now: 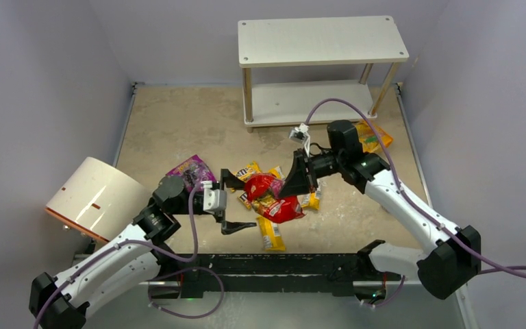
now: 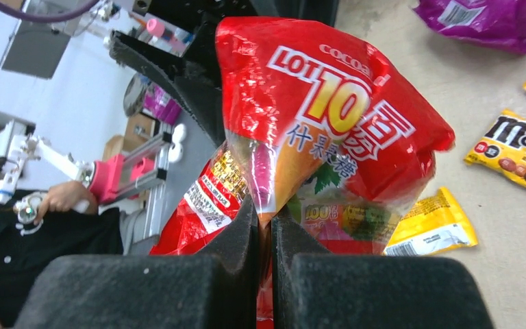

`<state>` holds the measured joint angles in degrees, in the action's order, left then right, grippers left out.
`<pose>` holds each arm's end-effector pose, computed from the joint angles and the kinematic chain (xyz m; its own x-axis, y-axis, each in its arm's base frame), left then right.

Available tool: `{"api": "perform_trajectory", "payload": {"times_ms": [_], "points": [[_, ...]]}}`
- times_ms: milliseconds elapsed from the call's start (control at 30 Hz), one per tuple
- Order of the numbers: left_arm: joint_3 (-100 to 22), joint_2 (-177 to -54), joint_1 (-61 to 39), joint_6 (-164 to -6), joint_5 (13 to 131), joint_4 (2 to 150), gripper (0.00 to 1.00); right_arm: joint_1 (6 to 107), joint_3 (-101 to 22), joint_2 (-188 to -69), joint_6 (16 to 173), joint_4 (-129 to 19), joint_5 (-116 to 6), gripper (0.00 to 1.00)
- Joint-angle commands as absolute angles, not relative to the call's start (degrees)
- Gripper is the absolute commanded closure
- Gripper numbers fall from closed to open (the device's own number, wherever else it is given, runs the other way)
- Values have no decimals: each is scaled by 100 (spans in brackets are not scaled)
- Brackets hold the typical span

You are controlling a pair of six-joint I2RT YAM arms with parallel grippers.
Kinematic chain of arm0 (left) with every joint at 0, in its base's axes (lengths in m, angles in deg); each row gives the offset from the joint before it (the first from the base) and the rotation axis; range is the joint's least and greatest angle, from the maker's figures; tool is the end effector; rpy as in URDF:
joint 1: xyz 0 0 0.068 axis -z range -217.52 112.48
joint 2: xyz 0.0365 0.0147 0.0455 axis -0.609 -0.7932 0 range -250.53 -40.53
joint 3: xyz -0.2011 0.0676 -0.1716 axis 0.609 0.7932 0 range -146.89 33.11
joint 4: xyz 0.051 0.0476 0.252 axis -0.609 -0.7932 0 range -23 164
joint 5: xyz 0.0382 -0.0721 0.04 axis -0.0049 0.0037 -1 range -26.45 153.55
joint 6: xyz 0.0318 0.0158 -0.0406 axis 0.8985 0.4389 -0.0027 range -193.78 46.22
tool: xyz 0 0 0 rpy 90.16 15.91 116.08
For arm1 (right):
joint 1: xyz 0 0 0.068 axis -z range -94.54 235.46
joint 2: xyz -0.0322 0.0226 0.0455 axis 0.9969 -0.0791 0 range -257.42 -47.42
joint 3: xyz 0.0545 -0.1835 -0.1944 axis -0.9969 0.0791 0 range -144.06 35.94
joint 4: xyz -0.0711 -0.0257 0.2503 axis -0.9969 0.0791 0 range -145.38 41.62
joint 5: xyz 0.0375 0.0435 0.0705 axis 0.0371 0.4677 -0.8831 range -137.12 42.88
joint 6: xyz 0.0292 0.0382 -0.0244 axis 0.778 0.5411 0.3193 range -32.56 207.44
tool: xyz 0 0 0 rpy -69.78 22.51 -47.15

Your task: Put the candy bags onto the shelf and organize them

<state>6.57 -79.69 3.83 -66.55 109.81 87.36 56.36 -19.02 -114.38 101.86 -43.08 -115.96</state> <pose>0.1076 -0.1291 0.2865 0.1354 -0.0034 -0.9908 0.9899 0.0426 0.1351 0.2005 0.1495 0.3284 -0.5769 -0.2181 -0.7872 -0.7998 -0.0452 0.5986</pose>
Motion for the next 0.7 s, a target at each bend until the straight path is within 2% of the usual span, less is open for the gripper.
{"api": "perform_trajectory", "payload": {"times_ms": [0,167,367,500,667], "points": [[375,-8154,388,-6129,11486,8826,1,5230,-2495,-11553,9321,-3294,-12191,100],[425,-7800,388,-6108,10869,8450,1,5180,-2484,-11282,9076,-3188,-11888,100],[966,-6953,388,-6113,9759,8672,0,5176,-2286,-10838,8634,-3149,-12439,100],[902,-6928,388,-5946,10110,8620,0,5178,-2232,-10758,8566,-3211,-12682,100],[700,-7326,388,-5624,11319,9023,0,5066,-2362,-10960,8290,-3057,-12966,100]]}}
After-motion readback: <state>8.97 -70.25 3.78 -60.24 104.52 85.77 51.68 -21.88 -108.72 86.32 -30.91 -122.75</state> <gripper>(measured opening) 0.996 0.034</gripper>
